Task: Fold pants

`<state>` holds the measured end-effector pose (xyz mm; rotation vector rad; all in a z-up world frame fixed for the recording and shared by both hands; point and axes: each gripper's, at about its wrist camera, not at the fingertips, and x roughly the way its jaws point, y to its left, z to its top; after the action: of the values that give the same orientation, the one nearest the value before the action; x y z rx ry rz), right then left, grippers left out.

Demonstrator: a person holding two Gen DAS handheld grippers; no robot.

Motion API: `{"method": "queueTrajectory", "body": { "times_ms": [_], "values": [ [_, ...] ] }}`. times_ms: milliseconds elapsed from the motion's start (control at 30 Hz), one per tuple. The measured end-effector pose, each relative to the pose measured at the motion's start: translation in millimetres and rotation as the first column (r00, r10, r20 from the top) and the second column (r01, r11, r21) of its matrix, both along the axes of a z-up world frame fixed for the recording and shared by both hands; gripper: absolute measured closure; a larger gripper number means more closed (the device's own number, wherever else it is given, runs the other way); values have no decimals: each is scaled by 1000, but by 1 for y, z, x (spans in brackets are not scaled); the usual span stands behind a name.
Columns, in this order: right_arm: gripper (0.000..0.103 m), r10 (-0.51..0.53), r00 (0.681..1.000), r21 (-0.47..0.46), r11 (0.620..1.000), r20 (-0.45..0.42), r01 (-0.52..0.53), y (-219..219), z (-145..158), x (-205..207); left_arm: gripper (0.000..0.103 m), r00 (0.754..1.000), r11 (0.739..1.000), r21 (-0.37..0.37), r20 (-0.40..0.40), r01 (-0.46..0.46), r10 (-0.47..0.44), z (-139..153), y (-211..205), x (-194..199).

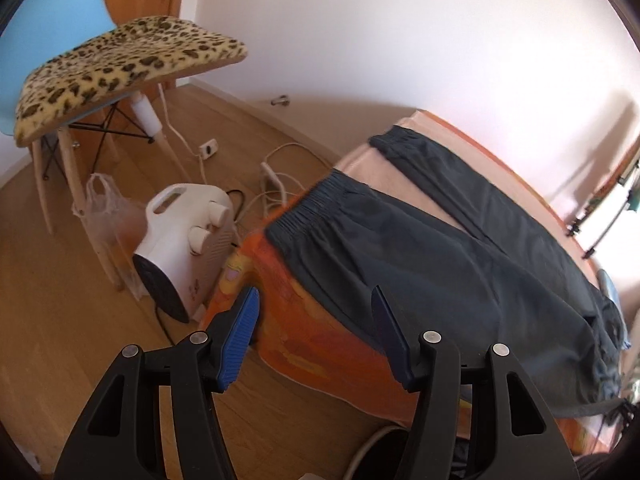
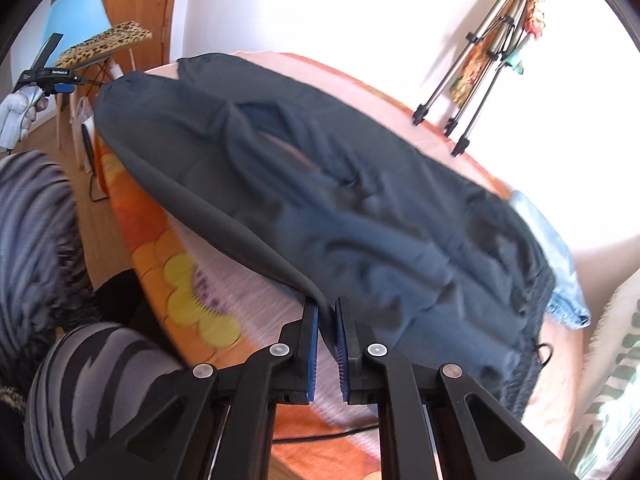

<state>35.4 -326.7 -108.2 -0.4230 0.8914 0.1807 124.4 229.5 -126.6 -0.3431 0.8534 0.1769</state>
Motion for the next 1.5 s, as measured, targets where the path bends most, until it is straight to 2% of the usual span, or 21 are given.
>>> {"method": "queueTrajectory", "body": {
  "times_ms": [100, 267, 400, 567, 733, 767, 833, 900, 967, 1100, 1500],
  "values": [
    [97, -32, 999, -8, 999, 2, 32, 0, 4, 14, 45, 1000, 999, -30, -11, -13, 13, -9, 10, 14],
    [97, -43, 999, -20, 999, -20, 43, 1, 2, 33, 45, 1000, 1000, -12, -16, 4, -4, -20, 12, 32],
    [97, -62, 998, -10, 998, -29, 62, 1, 1, 40, 45, 999, 1000, 12, -42, -25, 25, -33, 20, 45],
    [97, -75, 996, -14, 997, -50, 75, 2, -4, 41, 45, 998, 998, -7, -27, -57, 57, -40, 30, 47],
    [97, -83, 995, -17, 996, -59, 83, 2, -6, 42, 45, 999, 998, 44, -28, -39, 40, -41, 21, 53],
    [97, -87, 994, -14, 996, -60, 86, 1, -6, 42, 47, 999, 998, 60, -26, -35, 37, -40, 19, 54],
    [97, -92, 994, -9, 996, -63, 91, 0, -7, 44, 56, 999, 996, 84, -29, -13, 16, -41, 13, 56],
    [97, -95, 993, -9, 995, -64, 94, 0, -8, 46, 71, 1000, 995, 103, -25, -2, 5, -41, 10, 58],
    [97, -94, 993, -12, 996, -65, 94, 0, -8, 47, 74, 1000, 991, 135, -13, 2, 0, -40, 5, 59],
    [97, -94, 994, -9, 996, -61, 93, 1, -6, 46, 93, 999, 984, 179, 26, 20, -25, -34, -3, 58],
    [97, -111, 994, -20, 994, -15, 110, 3, 4, 44, 96, 989, 994, 105, 141, 22, -37, -6, -1, 56]
  ]
}}
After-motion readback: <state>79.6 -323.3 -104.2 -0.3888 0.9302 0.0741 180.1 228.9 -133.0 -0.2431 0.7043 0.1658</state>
